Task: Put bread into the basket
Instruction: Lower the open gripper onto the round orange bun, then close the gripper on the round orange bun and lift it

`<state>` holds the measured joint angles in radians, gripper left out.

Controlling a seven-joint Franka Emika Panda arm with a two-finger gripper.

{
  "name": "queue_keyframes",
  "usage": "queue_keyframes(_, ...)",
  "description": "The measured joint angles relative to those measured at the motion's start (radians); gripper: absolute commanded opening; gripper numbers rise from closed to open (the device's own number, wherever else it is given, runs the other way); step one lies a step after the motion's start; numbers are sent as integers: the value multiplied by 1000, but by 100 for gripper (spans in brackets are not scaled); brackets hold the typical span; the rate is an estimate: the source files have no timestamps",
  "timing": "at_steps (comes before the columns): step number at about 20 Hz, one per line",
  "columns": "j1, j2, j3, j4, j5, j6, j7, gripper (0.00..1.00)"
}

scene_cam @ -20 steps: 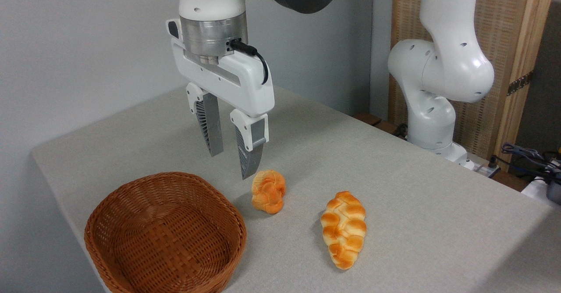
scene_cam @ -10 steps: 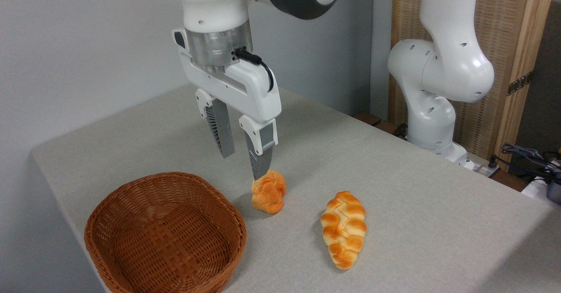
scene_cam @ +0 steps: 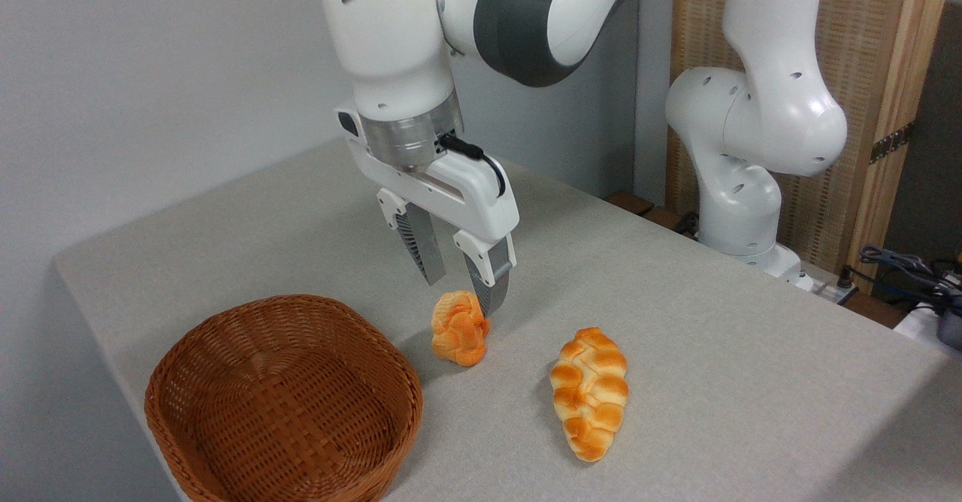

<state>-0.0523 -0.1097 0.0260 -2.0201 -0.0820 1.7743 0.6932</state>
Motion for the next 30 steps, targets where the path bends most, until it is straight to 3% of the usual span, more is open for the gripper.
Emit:
queue_keyframes(11,-40,57,-7,-44,-2,34,-2,97)
queue_keyframes(14,-41,64,-7,-44,-2,52,-2,77)
queue_keyframes(16,-42,67,-7,-44,-2,62,-2,51)
queue_keyframes(18,-42,70,-7,-44,-3,65,-2,37)
queue_keyframes(20,-43,72,-7,-44,-5,66,-1,31)
queue_keyframes(30,-44,73,-7,-44,-5,66,-1,31)
